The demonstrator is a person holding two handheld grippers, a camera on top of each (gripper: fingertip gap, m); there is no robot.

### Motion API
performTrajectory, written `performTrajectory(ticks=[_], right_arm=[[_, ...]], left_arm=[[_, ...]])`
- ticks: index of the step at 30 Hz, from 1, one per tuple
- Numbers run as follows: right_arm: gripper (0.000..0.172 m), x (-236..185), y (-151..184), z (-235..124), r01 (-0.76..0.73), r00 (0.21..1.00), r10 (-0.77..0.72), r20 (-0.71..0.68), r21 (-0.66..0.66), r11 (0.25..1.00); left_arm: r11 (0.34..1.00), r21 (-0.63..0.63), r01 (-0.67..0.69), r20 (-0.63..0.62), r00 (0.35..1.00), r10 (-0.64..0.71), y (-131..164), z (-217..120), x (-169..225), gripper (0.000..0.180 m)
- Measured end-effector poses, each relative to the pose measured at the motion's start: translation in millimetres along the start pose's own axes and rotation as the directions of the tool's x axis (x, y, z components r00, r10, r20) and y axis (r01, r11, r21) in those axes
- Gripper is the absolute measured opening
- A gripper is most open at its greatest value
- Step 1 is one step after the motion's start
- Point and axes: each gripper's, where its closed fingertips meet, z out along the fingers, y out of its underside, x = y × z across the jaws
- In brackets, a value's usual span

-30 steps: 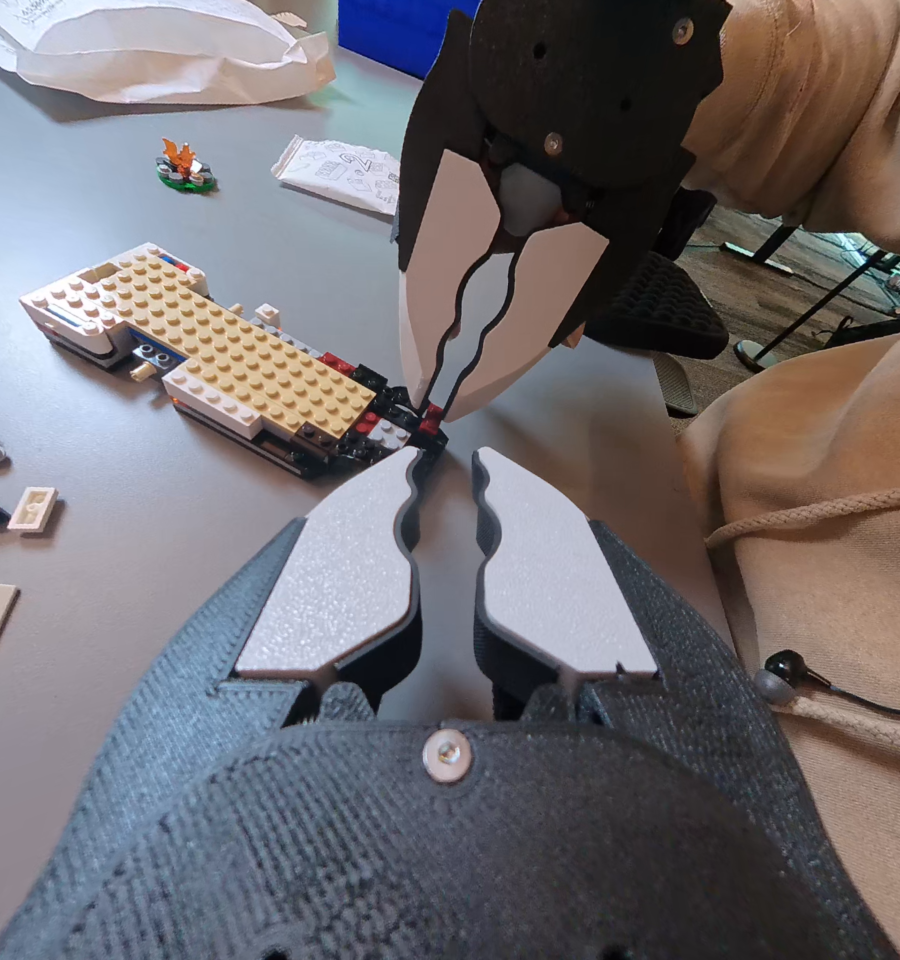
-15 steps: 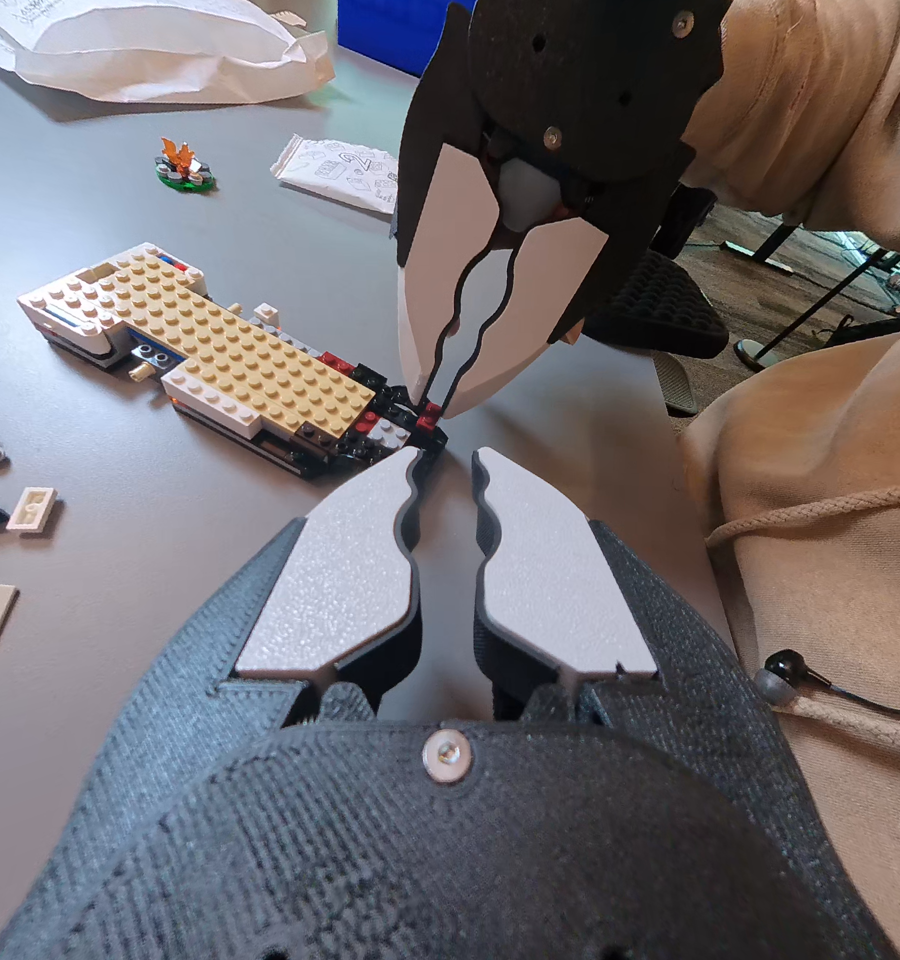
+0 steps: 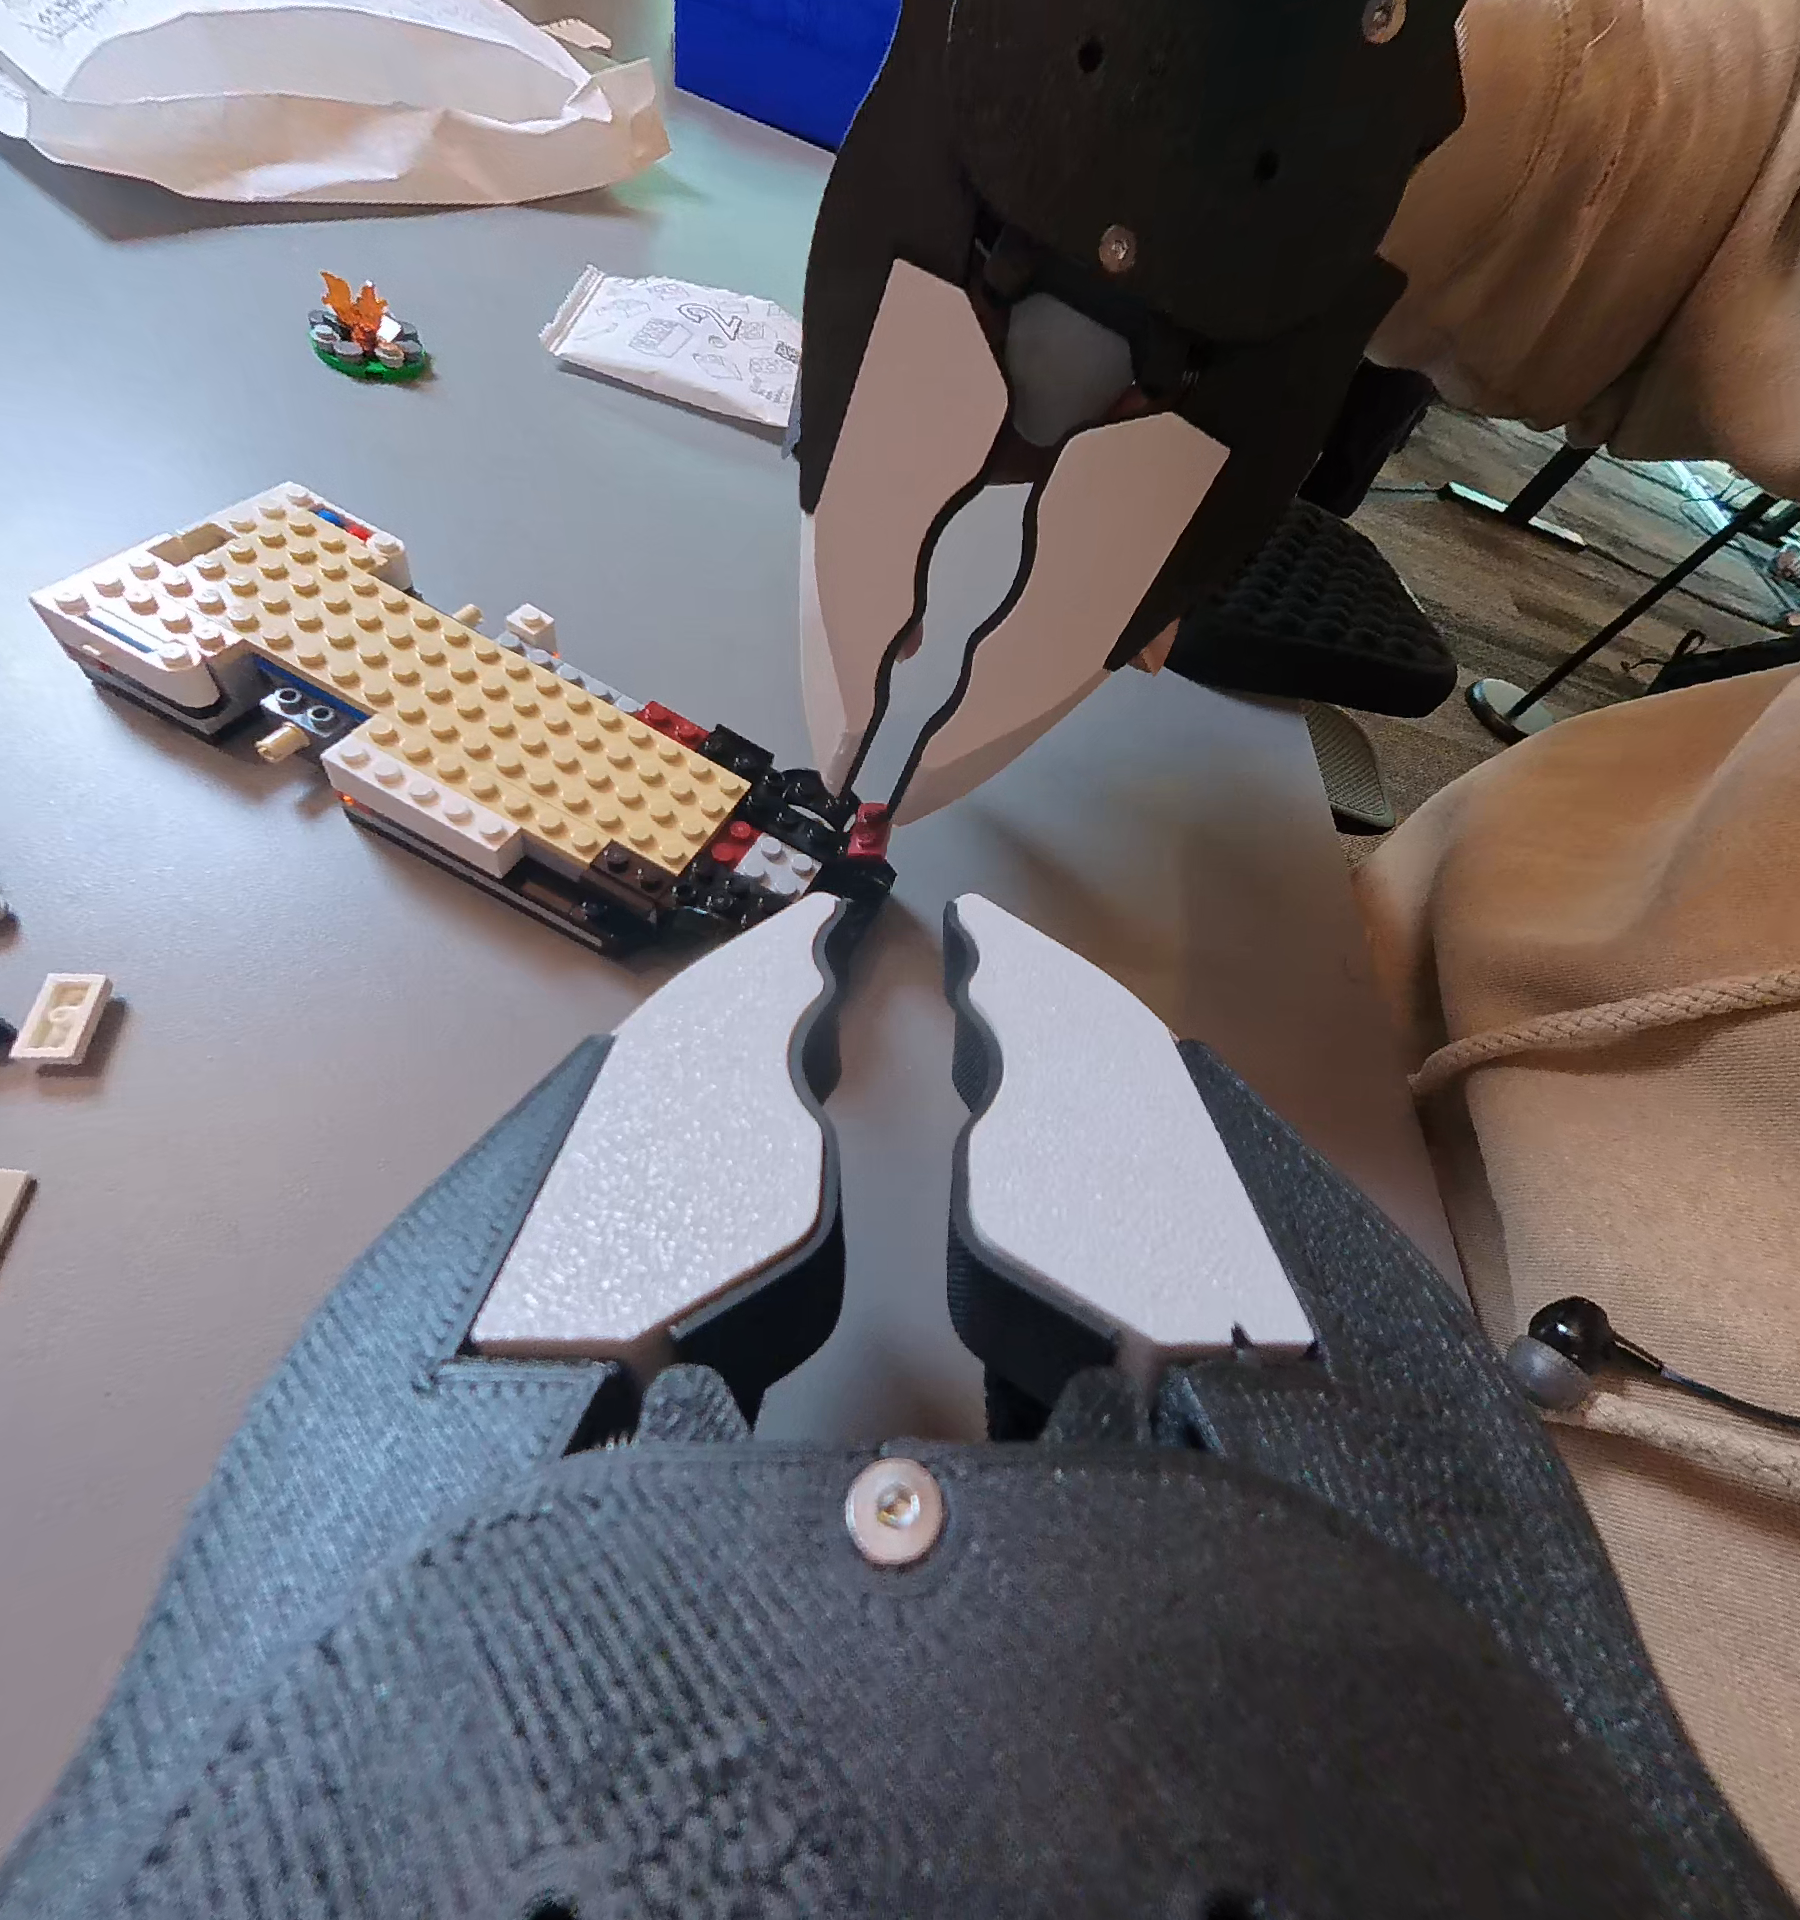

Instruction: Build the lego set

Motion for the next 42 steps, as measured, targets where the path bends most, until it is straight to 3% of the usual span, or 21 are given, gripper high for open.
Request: performTrajectory(ticks=[13, 16, 20, 24, 42], right_arm=[[0.009, 0, 2, 3, -0.003, 1.000, 0.003, -0.008, -0.005, 1.000], [0.009, 0, 3, 3, -0.008, 1.000, 0.008, -0.010, -0.001, 1.000], [0.009, 1, 3, 3, -0.017, 1.000, 0.017, -0.006, 0.003, 1.000], [0.009, 1, 3, 2, -0.019, 1.000, 0.019, -0.003, 0.003, 1.000], [0.012, 3, 4, 0, -0.036, 0.999, 0.036, 0.005, 0.038, 0.999]], left_arm=[[0.999, -0.022, -0.029, 0.021, 0.999, 0.030, 2, 3, -1, 0.017], [0.991, -0.069, -0.111, 0.073, 0.990, 0.116, 5, 11, -7, 0.017], [0.931, -0.161, -0.328, 0.133, 0.928, 0.349, 4, 24, -11, 0.019], [0.882, -0.220, -0.418, 0.111, 0.887, 0.448, 3, 37, -12, 0.018], [0.875, -0.253, -0.413, 0.082, 0.892, 0.445, 11, 45, -17, 0.012]])
